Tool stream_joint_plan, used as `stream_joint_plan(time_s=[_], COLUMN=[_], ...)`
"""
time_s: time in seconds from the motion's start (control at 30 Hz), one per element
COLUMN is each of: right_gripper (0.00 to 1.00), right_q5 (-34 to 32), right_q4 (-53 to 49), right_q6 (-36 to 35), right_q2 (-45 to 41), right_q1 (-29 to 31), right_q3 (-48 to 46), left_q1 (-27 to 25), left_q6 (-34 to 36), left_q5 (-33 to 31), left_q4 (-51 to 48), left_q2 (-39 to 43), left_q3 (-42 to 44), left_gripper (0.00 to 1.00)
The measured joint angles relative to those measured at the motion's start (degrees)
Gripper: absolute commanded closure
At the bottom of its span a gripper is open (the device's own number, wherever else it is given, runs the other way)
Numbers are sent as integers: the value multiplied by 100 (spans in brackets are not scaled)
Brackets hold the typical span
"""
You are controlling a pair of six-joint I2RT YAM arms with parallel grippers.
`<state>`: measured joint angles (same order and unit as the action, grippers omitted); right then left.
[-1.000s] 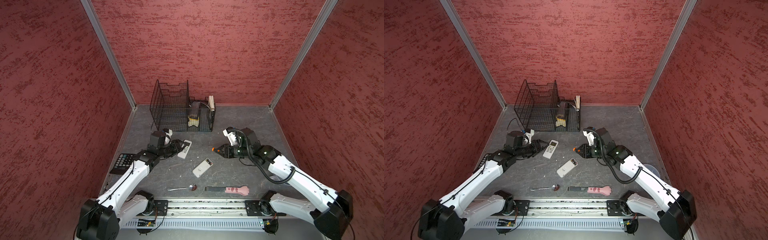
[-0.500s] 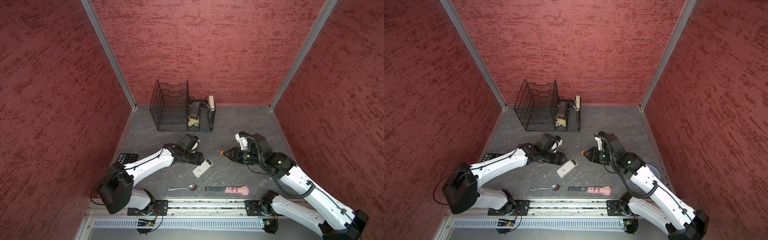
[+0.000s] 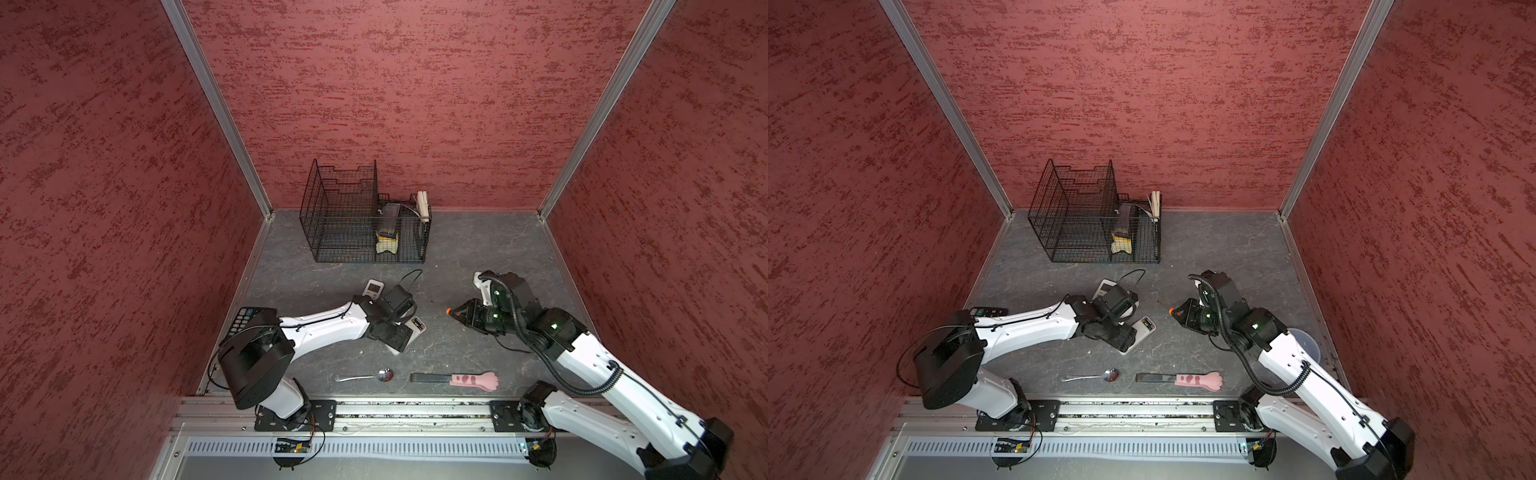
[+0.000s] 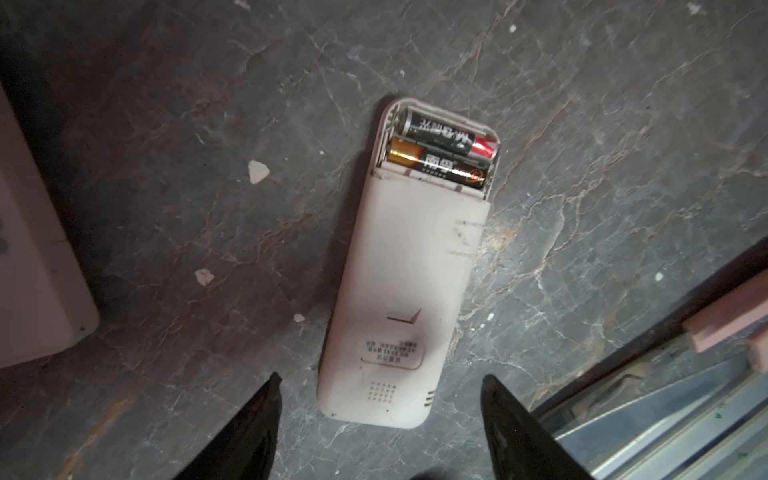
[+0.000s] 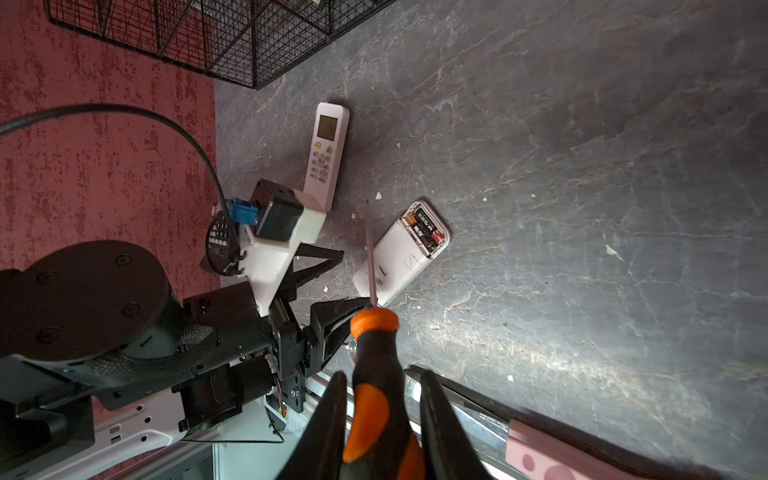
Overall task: Unload the batteries from the remote control
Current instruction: 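Grasp the white remote's body below the battery compartment with the left gripper, then bring the screwdriver tip to the battery compartment with the right gripper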
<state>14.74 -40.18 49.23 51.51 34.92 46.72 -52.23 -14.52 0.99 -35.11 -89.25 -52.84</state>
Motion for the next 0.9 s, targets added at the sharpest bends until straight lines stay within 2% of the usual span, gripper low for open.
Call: stream_joint_plan(time_s=[0.5,0.9], right_gripper=[100,100], right_q5=[-105,-46], right_q4=[48,267], right_q6=[308,459], right_q2=[-87,-68], right_q1=[-26,-26], right_q3=[-146,-433], left_q1=[-190,-448], left_q6=[225,302], left_q5=[-149,-442], left_q4=[212,315], left_q2=[-542,-643], left_q3=[0,-13], left_gripper=[29,43])
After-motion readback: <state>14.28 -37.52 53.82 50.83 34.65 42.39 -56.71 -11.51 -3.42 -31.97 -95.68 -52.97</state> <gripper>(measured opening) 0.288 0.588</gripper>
